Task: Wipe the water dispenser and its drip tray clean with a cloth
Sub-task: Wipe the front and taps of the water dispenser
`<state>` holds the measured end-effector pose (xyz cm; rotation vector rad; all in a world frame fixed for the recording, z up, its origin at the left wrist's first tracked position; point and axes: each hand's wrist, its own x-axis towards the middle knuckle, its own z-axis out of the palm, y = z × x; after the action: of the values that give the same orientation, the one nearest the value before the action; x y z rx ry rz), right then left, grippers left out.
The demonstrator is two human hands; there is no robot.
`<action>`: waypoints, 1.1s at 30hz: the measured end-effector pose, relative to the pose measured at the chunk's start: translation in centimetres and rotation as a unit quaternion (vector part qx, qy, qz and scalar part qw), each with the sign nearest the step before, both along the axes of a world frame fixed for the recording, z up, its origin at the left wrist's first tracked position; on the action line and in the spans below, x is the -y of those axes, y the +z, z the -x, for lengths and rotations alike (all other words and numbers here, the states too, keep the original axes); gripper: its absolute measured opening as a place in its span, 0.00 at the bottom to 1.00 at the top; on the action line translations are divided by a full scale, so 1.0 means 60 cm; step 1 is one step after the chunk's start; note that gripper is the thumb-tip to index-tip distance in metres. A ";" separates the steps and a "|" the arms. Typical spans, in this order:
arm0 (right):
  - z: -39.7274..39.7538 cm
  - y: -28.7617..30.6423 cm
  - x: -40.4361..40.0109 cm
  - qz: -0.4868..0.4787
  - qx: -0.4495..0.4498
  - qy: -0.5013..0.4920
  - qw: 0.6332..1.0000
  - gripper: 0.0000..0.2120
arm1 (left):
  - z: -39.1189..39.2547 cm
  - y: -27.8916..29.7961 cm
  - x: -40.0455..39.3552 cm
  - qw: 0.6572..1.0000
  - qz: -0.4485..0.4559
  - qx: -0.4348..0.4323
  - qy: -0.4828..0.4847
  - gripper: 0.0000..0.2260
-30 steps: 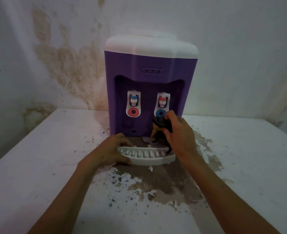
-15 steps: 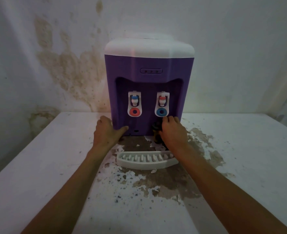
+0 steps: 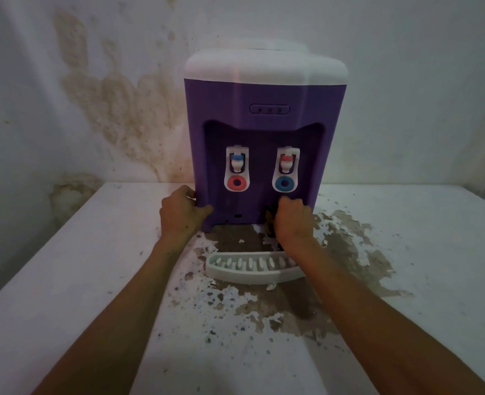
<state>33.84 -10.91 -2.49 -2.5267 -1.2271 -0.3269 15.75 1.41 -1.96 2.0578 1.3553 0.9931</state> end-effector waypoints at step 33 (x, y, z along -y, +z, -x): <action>0.123 -0.008 -0.082 -0.056 -0.104 0.083 0.990 0.05 | 0.013 0.001 -0.027 0.997 0.067 0.005 -0.030 0.17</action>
<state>26.45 -5.97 -2.97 -2.2795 -1.2883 -0.0879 14.94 3.01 -1.88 1.9785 1.3114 0.8617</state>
